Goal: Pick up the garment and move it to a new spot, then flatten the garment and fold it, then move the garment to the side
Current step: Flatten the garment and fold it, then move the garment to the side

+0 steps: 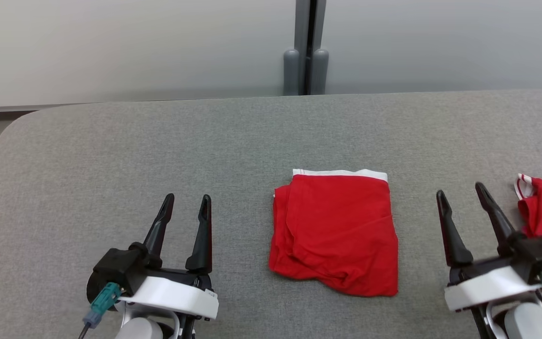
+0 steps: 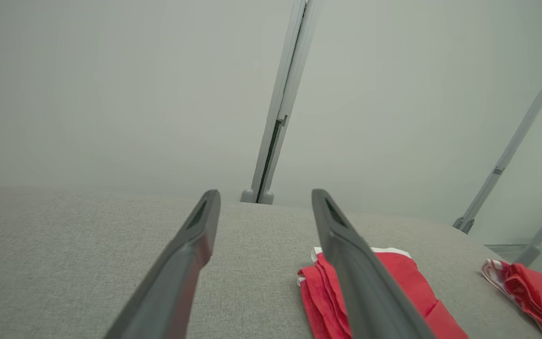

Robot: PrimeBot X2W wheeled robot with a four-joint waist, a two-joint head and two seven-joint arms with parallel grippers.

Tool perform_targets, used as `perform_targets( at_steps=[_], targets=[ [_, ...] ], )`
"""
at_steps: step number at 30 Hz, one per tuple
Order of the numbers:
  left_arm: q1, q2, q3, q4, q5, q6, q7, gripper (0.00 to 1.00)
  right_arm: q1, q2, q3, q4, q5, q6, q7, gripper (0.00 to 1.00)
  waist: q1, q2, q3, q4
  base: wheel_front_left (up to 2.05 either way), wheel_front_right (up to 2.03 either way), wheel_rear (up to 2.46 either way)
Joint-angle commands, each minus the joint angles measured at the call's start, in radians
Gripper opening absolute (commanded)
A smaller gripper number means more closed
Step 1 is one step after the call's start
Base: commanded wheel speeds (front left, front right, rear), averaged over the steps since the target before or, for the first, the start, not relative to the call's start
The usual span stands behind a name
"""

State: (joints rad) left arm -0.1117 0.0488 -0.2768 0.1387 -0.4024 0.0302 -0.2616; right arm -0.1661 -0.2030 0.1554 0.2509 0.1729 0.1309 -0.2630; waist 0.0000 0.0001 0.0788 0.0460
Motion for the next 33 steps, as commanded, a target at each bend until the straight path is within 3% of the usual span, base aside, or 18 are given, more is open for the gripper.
perform_targets(
  at_steps=[1, 5, 17, 25, 33],
  targets=[
    [-0.008, 0.004, 0.002, 0.002, 0.012, -0.004, -0.004, 1.0, 0.028, 0.015, -0.019, -0.016, -0.017, -0.001, -0.001, 1.0, 0.0, -0.0001, -0.002, -0.01, 0.0, 0.0, 0.0],
    [0.019, 0.004, -0.001, 0.022, 0.083, -0.009, -0.004, 1.0, 0.074, 0.057, -0.046, -0.031, -0.035, -0.001, -0.001, 1.0, 0.0, -0.0001, -0.016, -0.029, 0.0, 0.0, 0.0],
    [0.052, 0.004, 0.011, 0.008, 0.096, -0.001, -0.004, 1.0, 0.097, 0.09, -0.046, -0.02, -0.046, -0.001, -0.001, 1.0, 0.0, -0.0001, -0.036, -0.034, 0.0, 0.0, 0.0],
    [0.049, 0.004, -0.006, 0.007, 0.098, -0.001, -0.004, 1.0, 0.084, 0.096, -0.048, 0.001, -0.033, -0.001, -0.001, 1.0, 0.0, -0.0001, -0.027, -0.001, 0.0, 0.0, 0.0],
    [0.009, 0.004, -0.034, 0.022, 0.116, -0.009, -0.004, 1.0, 0.023, 0.097, -0.03, 0.126, 0.025, -0.001, 0.004, 1.0, 0.0, -0.0001, 0.054, 0.057, 0.0, 0.0, 0.0]
  ],
)
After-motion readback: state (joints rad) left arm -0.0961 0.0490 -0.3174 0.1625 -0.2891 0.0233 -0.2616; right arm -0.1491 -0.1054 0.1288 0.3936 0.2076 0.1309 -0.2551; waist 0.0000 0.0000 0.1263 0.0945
